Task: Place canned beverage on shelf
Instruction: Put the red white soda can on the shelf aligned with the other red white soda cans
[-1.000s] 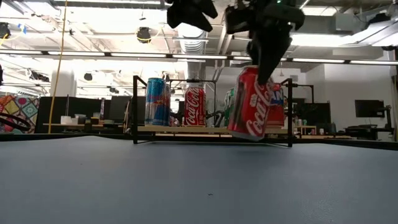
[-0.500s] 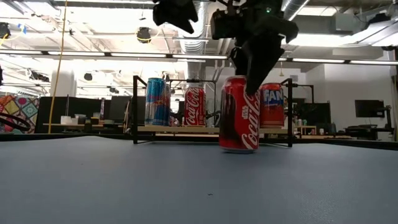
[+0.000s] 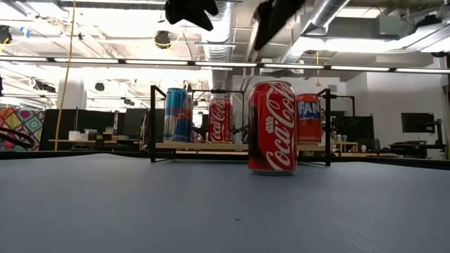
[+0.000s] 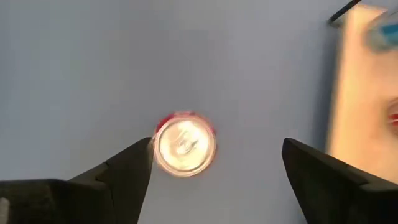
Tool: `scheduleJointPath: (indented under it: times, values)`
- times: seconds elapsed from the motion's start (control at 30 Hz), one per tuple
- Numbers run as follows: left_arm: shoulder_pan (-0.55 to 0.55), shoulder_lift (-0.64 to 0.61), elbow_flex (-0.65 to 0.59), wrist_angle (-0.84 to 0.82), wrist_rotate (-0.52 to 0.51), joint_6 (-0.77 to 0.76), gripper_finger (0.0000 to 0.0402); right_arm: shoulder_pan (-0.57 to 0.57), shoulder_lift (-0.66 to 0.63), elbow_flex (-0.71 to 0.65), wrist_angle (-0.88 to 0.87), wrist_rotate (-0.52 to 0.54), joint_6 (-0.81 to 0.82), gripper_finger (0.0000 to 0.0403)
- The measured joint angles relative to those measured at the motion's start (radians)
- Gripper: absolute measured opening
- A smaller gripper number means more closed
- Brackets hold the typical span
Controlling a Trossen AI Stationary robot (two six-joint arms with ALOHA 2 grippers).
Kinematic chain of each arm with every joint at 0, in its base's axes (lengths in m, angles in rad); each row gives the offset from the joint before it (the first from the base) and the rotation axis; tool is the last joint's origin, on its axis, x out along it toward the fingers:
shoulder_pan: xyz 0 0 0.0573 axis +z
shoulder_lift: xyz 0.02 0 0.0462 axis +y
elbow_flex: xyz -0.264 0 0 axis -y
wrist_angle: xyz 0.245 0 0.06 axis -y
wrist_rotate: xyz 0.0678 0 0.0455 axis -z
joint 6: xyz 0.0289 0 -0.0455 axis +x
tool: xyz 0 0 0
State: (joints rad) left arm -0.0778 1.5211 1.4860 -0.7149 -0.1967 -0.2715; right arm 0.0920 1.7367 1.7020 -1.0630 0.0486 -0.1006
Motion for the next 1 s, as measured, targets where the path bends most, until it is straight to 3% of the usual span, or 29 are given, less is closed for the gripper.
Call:
scheduleJointPath:
  times: [0.1,0.23,0.4,0.53,0.7,0.87,1.0]
  values:
    - [-0.029,0.000,0.000,0.026,-0.008,-0.003,0.0197,-0.003,-0.060,0.071,-0.106,0.021,0.001,0.0339]
    - [-0.069,0.017,0.000,0.089,-0.098,0.012,0.0197,0.010,-0.175,0.164,-0.247,0.105,0.054,0.0338]
    - [-0.082,0.071,-0.001,0.219,-0.199,0.060,0.0197,0.044,-0.306,0.178,-0.314,0.187,0.147,0.0338]
    - [-0.081,0.134,0.000,0.366,-0.128,0.138,0.0202,0.072,-0.398,0.179,-0.331,0.221,0.235,0.0338]
    - [-0.082,0.217,0.042,0.323,-0.011,0.250,0.0248,0.122,-0.444,0.178,-0.334,0.262,0.307,0.0338]
    - [-0.082,0.275,0.080,0.311,-0.005,0.282,0.0318,0.168,-0.463,0.179,-0.365,0.300,0.362,0.0338]
    - [-0.082,0.310,0.106,0.302,-0.018,0.223,0.0357,0.192,-0.446,0.178,-0.393,0.303,0.387,0.0338]
